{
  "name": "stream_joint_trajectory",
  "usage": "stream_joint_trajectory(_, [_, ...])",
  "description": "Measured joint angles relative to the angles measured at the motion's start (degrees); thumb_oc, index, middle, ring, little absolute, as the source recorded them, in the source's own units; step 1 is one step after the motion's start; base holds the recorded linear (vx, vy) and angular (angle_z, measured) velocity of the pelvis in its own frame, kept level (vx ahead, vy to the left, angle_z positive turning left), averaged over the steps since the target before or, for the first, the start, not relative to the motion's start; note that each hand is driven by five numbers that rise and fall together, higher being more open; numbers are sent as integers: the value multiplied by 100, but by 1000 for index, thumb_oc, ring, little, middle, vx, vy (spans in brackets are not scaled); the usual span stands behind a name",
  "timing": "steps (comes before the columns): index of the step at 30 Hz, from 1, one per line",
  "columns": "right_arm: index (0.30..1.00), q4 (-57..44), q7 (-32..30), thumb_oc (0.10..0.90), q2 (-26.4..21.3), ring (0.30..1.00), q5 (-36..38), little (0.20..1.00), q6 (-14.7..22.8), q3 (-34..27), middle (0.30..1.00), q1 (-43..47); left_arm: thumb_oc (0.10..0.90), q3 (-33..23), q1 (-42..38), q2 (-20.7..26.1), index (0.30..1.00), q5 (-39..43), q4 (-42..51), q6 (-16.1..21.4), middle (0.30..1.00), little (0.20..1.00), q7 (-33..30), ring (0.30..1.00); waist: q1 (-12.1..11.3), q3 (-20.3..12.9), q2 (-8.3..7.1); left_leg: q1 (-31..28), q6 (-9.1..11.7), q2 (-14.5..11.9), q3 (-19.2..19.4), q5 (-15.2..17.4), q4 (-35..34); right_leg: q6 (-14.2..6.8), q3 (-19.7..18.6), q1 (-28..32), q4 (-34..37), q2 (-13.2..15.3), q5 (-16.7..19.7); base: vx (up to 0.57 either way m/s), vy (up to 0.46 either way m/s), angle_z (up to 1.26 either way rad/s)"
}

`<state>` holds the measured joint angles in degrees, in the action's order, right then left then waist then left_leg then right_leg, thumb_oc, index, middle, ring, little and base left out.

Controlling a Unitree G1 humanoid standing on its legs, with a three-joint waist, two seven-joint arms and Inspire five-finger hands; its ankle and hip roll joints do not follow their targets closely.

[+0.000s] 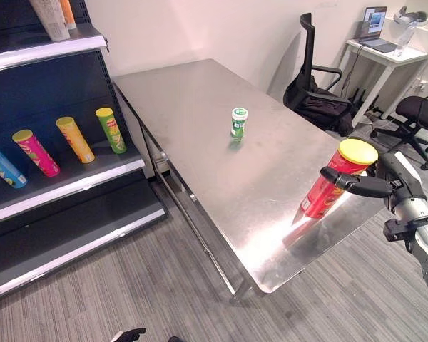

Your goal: Put the goods on the table back onto the shelves and tidy them up.

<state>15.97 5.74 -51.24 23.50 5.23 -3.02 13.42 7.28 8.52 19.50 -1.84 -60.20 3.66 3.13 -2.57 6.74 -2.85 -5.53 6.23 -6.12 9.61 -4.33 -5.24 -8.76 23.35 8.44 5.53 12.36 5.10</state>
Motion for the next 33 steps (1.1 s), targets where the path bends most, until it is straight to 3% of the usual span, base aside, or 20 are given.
stream_joint_trajectory(16, [900,58,40,800,0,900,34,900,-8,506,900,266,800,48,10,15,900,12,58,-4,900,900,-2,900,-246,3,-29,4,0,5,-11,0,0,0,8,5,0,-2,0,0,0,0])
stream_joint_trajectory(17, [575,58,40,584,0,575,34,575,-8,506,575,266,800,48,11,15,900,12,58,-4,900,900,-2,900,-248,3,-29,4,0,6,-12,0,0,0,10,5,0,-2,0,0,0,0])
stream_joint_trajectory(19, [300,58,40,400,0,300,34,300,-12,506,300,266,800,49,11,15,900,11,58,-5,900,900,-2,900,-248,3,-29,4,0,5,-13,0,0,0,10,5,0,-2,0,0,0,0])
stream_joint_trajectory(33, [300,-137,-331,400,2,300,-96,300,-11,455,300,266,800,46,26,12,900,6,65,-14,900,900,-11,900,-237,-3,-18,-3,-11,-2,-75,-8,0,-12,65,57,2,-2,-11,0,-14,2])
